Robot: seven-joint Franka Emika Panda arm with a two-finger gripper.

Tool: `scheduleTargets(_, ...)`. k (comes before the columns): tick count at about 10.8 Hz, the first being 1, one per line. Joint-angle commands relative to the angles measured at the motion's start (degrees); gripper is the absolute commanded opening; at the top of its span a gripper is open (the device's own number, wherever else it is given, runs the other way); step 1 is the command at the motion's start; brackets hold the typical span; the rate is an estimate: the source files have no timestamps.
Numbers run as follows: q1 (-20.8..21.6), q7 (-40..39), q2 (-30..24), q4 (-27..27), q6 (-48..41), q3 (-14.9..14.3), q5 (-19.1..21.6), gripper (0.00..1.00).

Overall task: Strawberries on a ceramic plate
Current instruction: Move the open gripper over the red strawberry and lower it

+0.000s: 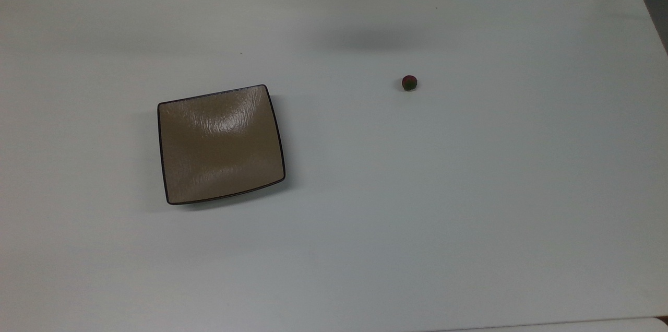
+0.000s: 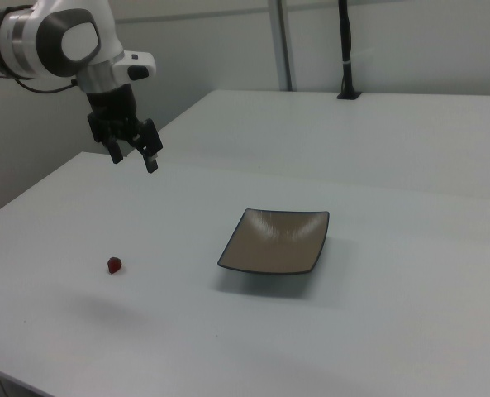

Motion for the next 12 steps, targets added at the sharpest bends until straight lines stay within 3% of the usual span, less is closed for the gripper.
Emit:
scheduleTargets(1,0.9,-0.4,1.0,0.7,1.0,-0.2,0.6,1.00)
scheduleTargets(7,2.5,-0.3,1.9,0.5,1.0,-0.1,0.5,1.00)
scheduleTargets(12,9.9,-0.3,8.6,0.1,10.6,0.0,0.9,1.00)
